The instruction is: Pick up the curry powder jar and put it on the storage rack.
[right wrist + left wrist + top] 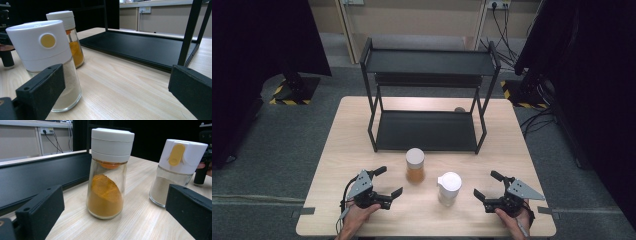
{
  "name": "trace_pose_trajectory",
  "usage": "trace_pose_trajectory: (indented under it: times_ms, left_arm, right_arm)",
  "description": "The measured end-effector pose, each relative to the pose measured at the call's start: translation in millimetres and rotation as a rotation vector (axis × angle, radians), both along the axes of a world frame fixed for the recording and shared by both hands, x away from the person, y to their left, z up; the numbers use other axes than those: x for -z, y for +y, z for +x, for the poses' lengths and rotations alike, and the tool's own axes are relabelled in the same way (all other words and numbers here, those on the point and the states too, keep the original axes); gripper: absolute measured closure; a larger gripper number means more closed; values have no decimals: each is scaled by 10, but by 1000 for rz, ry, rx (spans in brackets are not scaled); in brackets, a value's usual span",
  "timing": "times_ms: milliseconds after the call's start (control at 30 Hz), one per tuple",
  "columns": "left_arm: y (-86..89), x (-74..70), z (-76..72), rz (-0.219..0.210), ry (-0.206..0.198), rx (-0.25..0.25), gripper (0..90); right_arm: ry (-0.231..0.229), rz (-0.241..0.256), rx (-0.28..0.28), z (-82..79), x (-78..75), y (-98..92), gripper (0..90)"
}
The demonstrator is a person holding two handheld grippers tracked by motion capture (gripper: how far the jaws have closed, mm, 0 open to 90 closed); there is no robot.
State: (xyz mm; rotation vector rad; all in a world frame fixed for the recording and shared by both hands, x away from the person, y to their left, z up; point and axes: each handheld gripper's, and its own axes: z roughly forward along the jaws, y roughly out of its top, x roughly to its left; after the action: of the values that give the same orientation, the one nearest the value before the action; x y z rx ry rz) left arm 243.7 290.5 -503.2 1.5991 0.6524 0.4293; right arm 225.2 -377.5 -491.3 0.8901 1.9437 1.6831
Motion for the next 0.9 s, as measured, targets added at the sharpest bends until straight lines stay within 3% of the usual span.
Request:
trace_pose_trajectory:
  times_ms: [900]
  left_arm:
    - [-4, -1, 0, -11, 1, -11, 16]
  right_arm:
    - [0, 2, -2, 1, 4, 3, 12]
